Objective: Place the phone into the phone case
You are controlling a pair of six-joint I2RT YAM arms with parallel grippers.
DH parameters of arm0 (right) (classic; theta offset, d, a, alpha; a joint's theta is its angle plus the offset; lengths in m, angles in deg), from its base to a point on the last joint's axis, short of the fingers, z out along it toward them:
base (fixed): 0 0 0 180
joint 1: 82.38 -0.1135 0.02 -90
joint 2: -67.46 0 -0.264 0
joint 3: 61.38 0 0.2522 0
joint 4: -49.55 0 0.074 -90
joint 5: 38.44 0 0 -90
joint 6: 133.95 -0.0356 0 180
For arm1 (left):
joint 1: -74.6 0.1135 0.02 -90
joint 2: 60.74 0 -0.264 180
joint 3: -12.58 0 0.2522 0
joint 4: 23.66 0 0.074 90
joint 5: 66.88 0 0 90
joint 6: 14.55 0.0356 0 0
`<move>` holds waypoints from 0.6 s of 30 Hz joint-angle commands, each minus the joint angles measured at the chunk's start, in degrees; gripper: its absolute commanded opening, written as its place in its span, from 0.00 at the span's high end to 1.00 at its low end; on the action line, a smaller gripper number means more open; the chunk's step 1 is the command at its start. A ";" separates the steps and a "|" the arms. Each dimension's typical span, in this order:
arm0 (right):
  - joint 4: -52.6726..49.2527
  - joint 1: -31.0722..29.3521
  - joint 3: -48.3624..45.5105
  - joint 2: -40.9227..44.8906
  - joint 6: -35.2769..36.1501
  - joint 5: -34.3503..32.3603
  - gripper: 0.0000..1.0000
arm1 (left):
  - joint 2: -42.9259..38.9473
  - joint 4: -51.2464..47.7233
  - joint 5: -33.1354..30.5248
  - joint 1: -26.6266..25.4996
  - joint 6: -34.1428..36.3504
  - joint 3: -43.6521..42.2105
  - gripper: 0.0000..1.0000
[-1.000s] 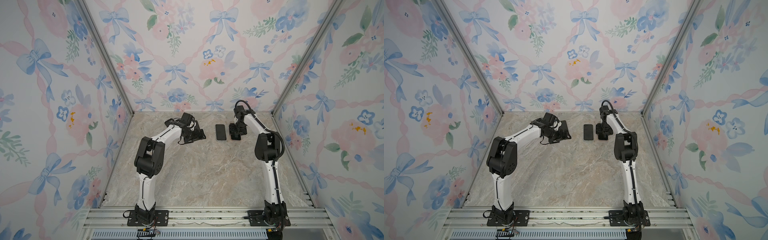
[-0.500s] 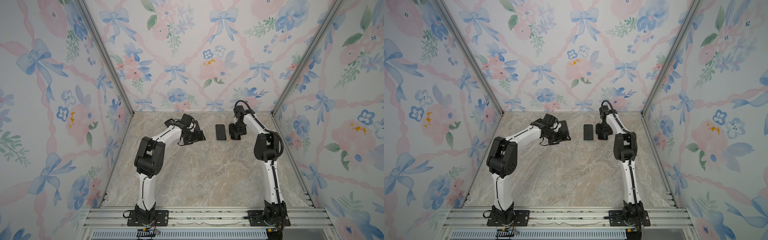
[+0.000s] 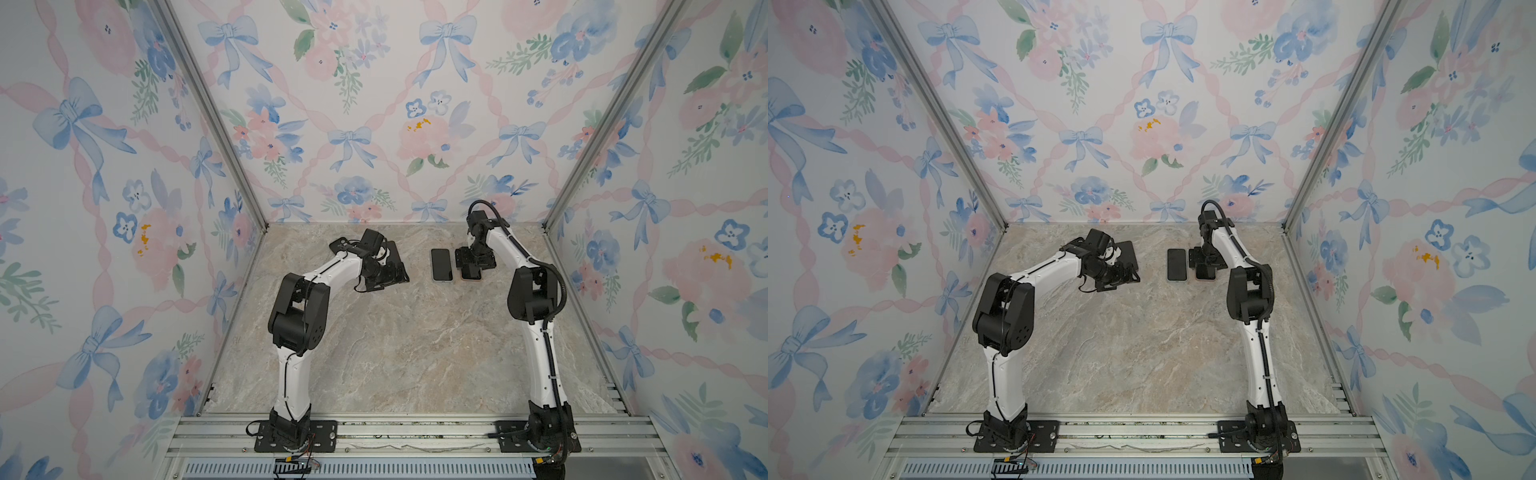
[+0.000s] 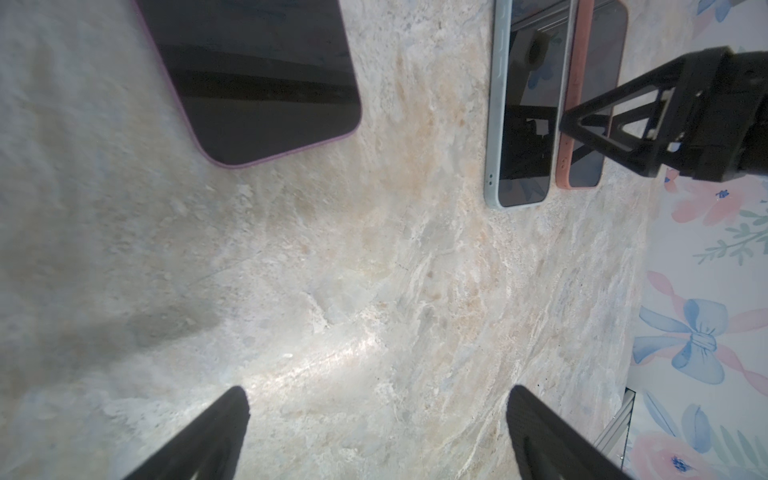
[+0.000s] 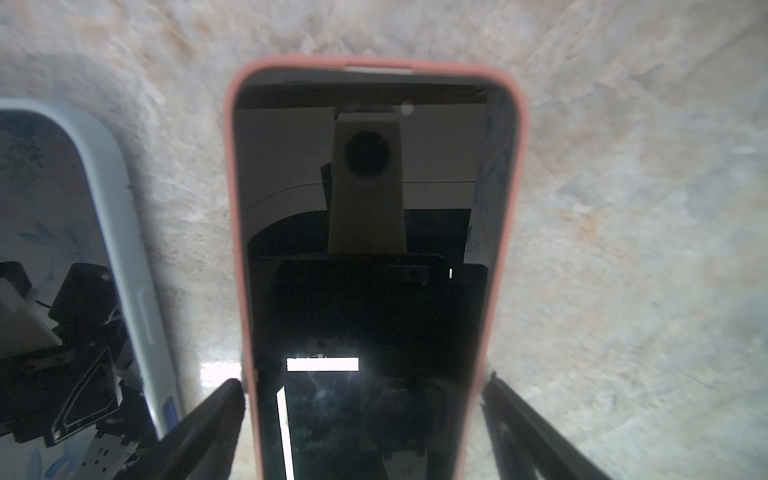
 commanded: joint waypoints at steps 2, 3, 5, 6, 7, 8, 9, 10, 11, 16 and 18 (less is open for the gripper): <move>-2.13 -0.88 1.89 3.80 0.57 -2.78 0.08 | -1.22 -0.65 -0.63 0.98 1.33 -0.65 0.02; -1.88 -1.13 1.44 5.13 0.40 -2.62 0.08 | -1.70 -0.63 -0.82 1.29 1.24 -0.81 0.02; -0.27 -2.26 -0.17 8.63 -0.12 -2.22 0.08 | -2.79 -0.63 -1.99 2.17 0.93 -1.40 0.02; 0.39 -2.98 -0.90 9.88 -0.34 -1.70 0.08 | -3.31 -0.64 -2.45 2.76 0.81 -1.68 0.02; 1.32 -3.96 -1.66 11.11 -0.52 -1.54 0.08 | -3.79 -0.64 -2.85 3.43 0.71 -1.99 0.02; 2.19 -5.05 -2.33 12.18 -0.63 -1.55 0.08 | -3.97 -0.64 -3.24 4.29 0.72 -2.21 0.02; 3.04 -6.09 -2.94 12.77 -0.76 -1.44 0.08 | -4.19 -0.63 -3.52 5.00 0.77 -2.51 0.02; 3.74 -7.29 -3.37 13.14 -0.84 -1.37 0.08 | -4.33 -0.67 -3.53 5.98 0.55 -2.69 0.02; 4.23 -8.42 -3.40 13.21 -1.08 -1.61 0.08 | -4.34 -0.63 -3.49 6.84 0.43 -2.95 0.02; 7.87 -13.94 -3.34 12.28 -1.74 -0.23 0.08 | -4.31 -0.63 -2.48 10.05 1.03 -3.53 0.02; 9.20 -15.77 -2.73 11.54 -1.82 0.18 0.08 | -4.20 -0.66 -3.02 11.40 1.49 -3.49 0.02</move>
